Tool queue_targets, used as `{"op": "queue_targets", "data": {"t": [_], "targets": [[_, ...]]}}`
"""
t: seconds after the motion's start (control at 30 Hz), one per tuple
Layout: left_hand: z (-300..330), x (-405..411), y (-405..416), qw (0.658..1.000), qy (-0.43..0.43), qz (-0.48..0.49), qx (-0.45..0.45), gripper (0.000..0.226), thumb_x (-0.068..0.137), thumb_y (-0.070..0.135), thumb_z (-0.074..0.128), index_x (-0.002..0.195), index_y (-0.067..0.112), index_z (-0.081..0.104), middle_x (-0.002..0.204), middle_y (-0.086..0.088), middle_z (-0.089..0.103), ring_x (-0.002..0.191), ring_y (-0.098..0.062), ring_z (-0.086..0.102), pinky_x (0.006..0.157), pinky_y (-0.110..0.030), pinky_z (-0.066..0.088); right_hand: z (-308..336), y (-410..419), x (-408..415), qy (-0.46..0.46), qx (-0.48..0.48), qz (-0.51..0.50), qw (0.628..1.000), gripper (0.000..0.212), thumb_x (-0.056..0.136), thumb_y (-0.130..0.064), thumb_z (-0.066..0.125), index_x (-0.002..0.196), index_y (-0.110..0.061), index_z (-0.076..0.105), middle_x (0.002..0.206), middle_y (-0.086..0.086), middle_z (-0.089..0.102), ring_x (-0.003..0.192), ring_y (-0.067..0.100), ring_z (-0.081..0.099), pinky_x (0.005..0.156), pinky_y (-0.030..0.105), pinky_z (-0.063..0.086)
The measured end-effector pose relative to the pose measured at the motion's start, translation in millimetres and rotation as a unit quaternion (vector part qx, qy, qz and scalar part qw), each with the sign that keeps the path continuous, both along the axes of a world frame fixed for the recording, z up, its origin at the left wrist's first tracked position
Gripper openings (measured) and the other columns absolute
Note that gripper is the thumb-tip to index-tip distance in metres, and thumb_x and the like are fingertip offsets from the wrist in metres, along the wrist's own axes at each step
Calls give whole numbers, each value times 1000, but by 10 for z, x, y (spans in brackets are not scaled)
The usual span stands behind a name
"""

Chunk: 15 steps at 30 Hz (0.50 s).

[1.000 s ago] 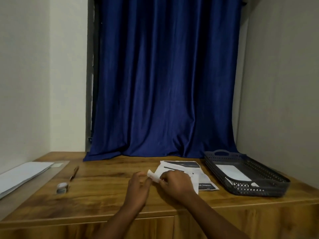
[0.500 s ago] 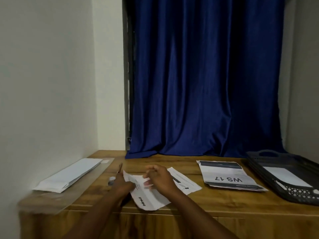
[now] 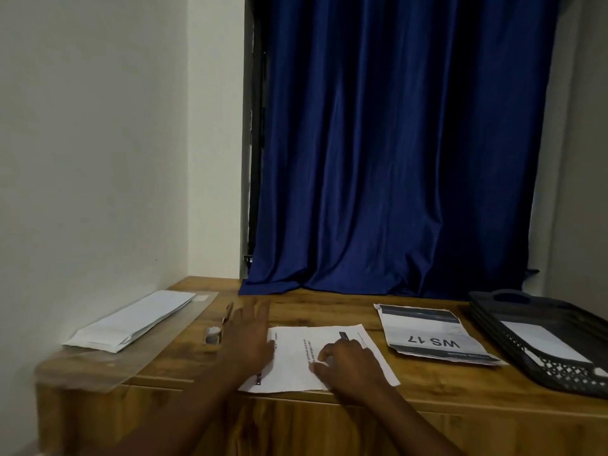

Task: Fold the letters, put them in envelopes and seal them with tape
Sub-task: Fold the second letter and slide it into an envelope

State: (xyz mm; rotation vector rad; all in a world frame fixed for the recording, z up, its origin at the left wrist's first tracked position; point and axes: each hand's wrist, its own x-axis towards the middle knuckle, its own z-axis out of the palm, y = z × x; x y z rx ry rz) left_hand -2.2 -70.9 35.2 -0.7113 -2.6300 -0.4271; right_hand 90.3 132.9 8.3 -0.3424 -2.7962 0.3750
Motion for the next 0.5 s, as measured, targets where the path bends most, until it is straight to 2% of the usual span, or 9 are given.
{"op": "queue_targets", "data": {"t": [0.07,0.13,0.23,0.33,0.4,0.5], "targets": [[-20,75,107,998,-26,-54,-37,70,99,49,57,159,29,27,169,-4,22,154,-26,23,124,-48,25,36,-31,29,10,-1,-2,1000,48,87,-69,55,107,-30,76,117,-10,73,106,12,62,97,36,47],[-69,129,200,992,-55,-72,-82,61,101,53,48,157,31,33,168,-1,23,154,-25,21,124,-50,21,93,-76,51,25,2,-8,1000,43,94,-62,52,106,-29,76,114,-9,73,106,14,63,99,38,45],[-145,99,270,990,-78,-66,-98,57,106,51,36,158,29,32,171,-1,18,157,-25,15,125,-54,13,169,-189,28,79,-11,-5,997,34,103,-46,46,116,-28,72,118,-5,71,110,15,64,101,35,48],[-226,11,303,989,-93,-71,-92,56,108,47,28,160,27,27,172,-1,12,158,-26,10,125,-57,10,193,-351,-68,110,-23,15,994,35,107,-33,42,134,-23,62,135,0,64,123,18,60,105,32,44],[-302,-17,315,985,-109,-81,-103,58,109,47,23,163,27,19,173,0,8,159,-27,5,125,-57,6,173,-448,-153,96,-27,32,994,40,107,-29,39,142,-19,56,144,4,58,131,22,55,111,35,40],[-412,-55,318,978,-138,-81,-131,60,109,45,20,165,27,9,173,1,4,159,-26,-1,125,-55,2,82,-510,-256,2,-9,52,999,49,109,-31,27,151,-16,45,157,6,45,145,24,39,121,43,27]]}}
